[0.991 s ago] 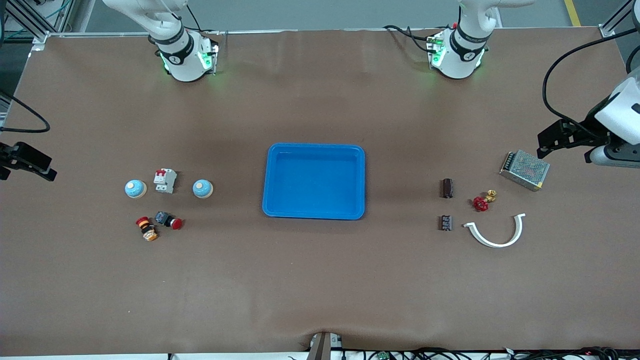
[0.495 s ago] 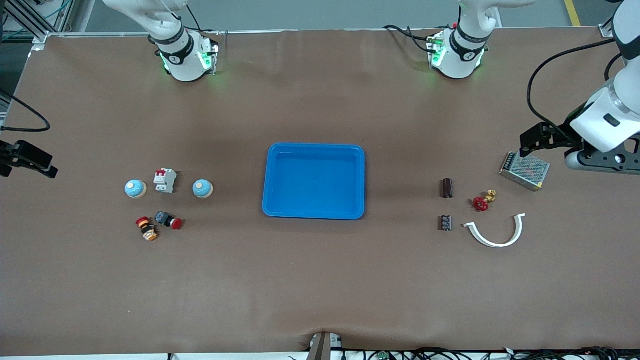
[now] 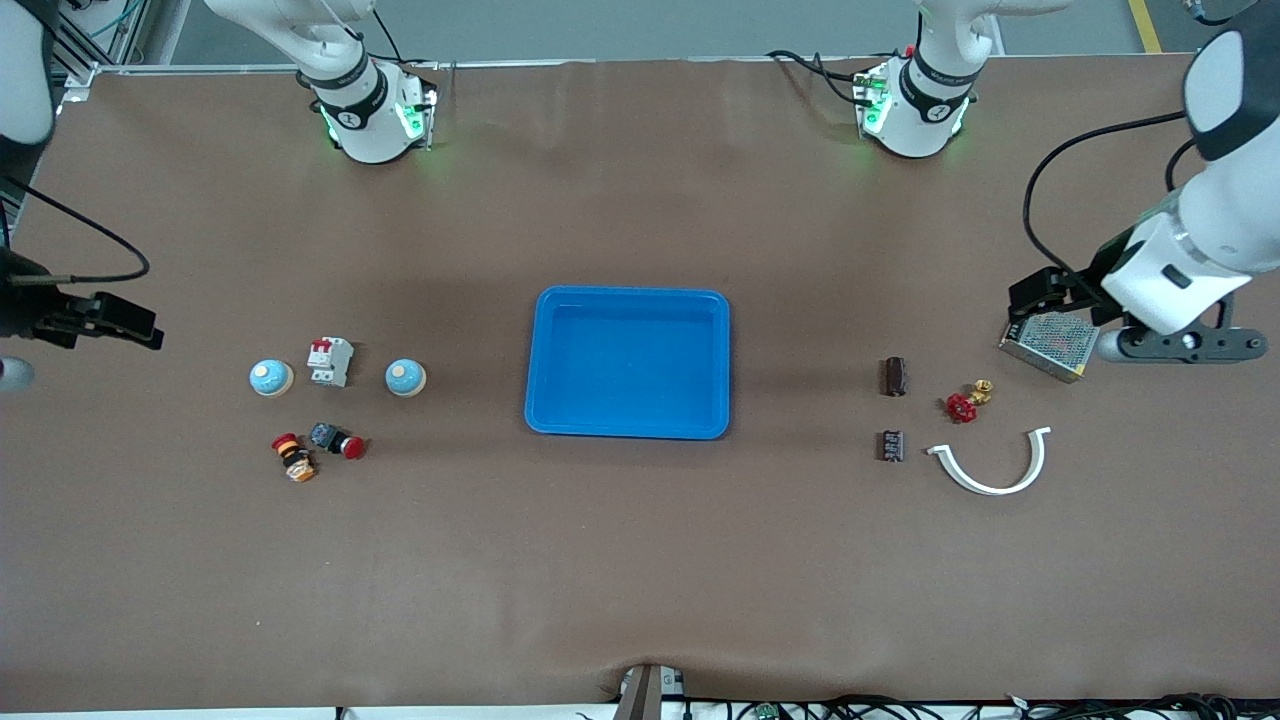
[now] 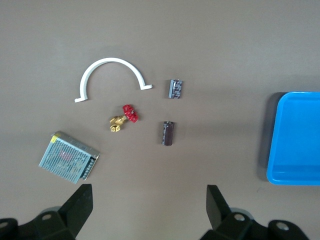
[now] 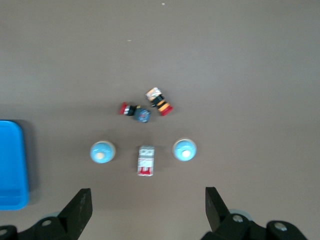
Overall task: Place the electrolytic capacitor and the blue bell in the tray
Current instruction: 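Move the left gripper toward the brown capacitors beside the power supply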
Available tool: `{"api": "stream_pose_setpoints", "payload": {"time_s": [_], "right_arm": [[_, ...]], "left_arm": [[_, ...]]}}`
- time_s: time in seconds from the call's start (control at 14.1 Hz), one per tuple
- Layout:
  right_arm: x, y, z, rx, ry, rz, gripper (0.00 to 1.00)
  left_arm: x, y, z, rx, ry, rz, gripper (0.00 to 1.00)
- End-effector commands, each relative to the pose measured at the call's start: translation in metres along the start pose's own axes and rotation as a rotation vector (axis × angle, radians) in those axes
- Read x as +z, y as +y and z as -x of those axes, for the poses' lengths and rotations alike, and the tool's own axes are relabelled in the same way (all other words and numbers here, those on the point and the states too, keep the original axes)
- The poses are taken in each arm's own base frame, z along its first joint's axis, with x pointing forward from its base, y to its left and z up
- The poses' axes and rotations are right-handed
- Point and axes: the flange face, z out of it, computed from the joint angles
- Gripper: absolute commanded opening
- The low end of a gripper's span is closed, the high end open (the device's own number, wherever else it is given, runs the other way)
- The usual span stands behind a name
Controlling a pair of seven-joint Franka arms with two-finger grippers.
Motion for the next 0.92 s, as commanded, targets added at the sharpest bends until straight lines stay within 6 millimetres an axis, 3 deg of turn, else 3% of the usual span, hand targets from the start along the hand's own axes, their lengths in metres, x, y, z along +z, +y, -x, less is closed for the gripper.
{"api": "stream_pose_setpoints", "payload": {"time_s": [0.0, 0.28, 0.85], "right_arm": [[0.028, 0.006, -0.003, -0.073, -0.007, 0.092, 1.00], [0.057, 0.040, -0.006, -0.190, 0.005, 0.086, 1.00], [0.118, 0.056, 0.004, -0.206, -0.022, 0.032, 1.00]], "left_arm": [[0.033, 0.008, 0.020, 0.012, 0.050, -0.012, 1.00], [0.089, 0.009, 0.030, 0.017, 0.059, -0.014, 1.00], [0.190, 0.002, 0.045, 0.014, 0.075, -0.011, 1.00]]}}
